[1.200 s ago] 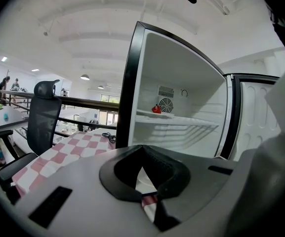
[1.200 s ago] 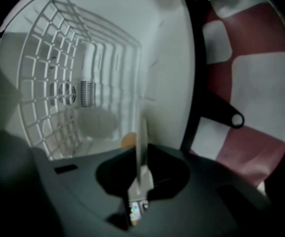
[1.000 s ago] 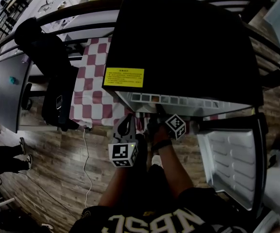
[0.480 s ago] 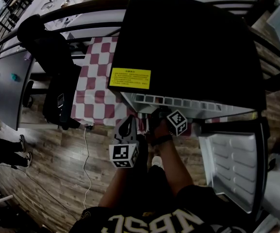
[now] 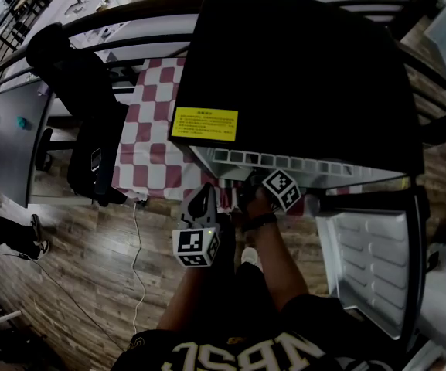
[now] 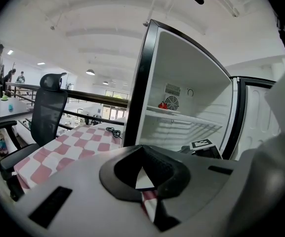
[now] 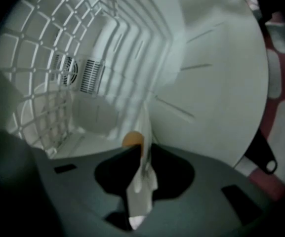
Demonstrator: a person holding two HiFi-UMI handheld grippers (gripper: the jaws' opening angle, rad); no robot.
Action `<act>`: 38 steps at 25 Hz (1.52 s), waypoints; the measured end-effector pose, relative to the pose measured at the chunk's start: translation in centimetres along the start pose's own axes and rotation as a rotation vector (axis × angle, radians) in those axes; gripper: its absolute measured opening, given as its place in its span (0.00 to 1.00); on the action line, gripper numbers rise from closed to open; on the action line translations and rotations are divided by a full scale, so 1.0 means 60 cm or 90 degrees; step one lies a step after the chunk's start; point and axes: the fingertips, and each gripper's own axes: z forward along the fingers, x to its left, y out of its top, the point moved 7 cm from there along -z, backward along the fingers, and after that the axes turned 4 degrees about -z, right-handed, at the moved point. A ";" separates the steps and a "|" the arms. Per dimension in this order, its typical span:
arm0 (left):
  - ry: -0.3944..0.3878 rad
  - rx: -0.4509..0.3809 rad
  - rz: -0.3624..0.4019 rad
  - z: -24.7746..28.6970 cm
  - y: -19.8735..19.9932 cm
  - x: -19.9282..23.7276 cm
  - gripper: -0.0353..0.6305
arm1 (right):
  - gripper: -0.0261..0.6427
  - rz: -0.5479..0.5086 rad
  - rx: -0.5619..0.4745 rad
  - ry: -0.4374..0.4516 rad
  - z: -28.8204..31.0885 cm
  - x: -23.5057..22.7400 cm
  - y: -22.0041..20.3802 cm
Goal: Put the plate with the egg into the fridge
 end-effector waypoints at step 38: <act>-0.031 0.014 0.010 0.006 -0.012 -0.039 0.09 | 0.64 -0.742 0.102 -0.137 -0.116 0.017 -0.029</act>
